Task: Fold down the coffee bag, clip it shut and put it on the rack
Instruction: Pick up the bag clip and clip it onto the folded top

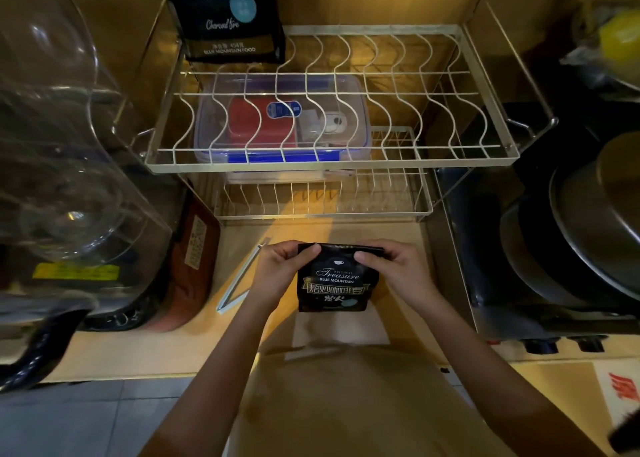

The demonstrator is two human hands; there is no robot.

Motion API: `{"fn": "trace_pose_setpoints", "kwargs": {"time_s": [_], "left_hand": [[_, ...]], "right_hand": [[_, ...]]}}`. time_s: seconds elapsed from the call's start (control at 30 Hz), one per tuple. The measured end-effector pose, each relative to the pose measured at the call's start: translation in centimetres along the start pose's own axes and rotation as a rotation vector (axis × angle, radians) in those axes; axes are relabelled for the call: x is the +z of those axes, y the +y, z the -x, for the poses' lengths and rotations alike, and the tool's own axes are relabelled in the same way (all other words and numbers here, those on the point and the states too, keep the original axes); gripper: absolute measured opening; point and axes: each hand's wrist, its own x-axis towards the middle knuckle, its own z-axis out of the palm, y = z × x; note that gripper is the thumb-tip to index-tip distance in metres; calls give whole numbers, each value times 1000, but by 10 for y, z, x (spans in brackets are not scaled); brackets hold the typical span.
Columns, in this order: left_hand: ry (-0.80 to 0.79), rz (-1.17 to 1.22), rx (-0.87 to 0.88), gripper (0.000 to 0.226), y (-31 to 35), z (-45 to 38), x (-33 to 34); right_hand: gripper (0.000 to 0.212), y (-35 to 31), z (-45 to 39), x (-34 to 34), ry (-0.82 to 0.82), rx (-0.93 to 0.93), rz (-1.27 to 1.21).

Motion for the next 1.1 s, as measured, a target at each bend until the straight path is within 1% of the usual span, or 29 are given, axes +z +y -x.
{"fn": "trace_pose_setpoints", "kwargs": {"time_s": [0.07, 0.1, 0.17, 0.2, 0.23, 0.27, 0.33, 0.37, 0.4, 0.43, 0.5, 0.53, 0.63, 0.73, 0.8, 0.9, 0.97, 1.03, 1.1], "left_hand": [[-70, -25, -4, 6, 1, 0, -5], [-124, -23, -13, 11, 2, 1, -11], [-238, 15, -48, 31, -1, 1, -27], [-252, 20, -70, 42, -4, 1, -36], [-222, 3, -91, 47, -9, 3, -45], [-135, -58, -110, 45, -16, 5, -54], [98, -332, -119, 38, -34, 11, -69], [169, -501, -104, 36, -44, 15, -76], [185, -647, -79, 36, -55, 19, -81], [166, -758, -55, 36, -66, 23, -85], [148, -904, -45, 35, -89, 29, -89], [170, -942, -69, 35, -96, 32, -88], [255, -965, -86, 32, -114, 37, -84], [306, -933, -85, 25, -118, 35, -85], [313, -897, -60, 22, -113, 34, -86], [326, -808, 50, 17, -90, 39, -81], [337, -718, 104, 18, -70, 44, -76], [302, -685, 193, 20, -53, 48, -72], [243, -658, 252, 20, -35, 51, -68]], "right_hand": [[21, 1, -2, 0, 0, 7, -20], [22, 2, -3, 0, -2, 9, -21], [24, 3, -5, 0, -7, 13, -19], [24, 3, -6, 0, -11, 11, -20], [25, 4, -7, 0, -14, 9, -22], [25, 4, -7, 0, -16, 7, -28], [26, 5, -6, 0, -12, 12, -45], [25, 5, -6, 0, -12, 17, -50], [25, 6, -7, 0, -11, 23, -48], [23, 6, -7, 0, -10, 28, -44], [18, 7, -7, -1, -5, 35, -29], [17, 7, -7, 0, 0, 38, -22], [16, 6, -7, 1, 12, 47, -16], [16, 4, -6, 2, 17, 61, -14], [16, 2, -6, 1, 13, 68, -8], [13, 2, -5, 1, 9, 71, -3], [11, 2, -4, 1, 16, 71, -6], [11, 2, -5, 1, 23, 71, 1], [15, 3, -5, 2, 33, 71, 12]]}}
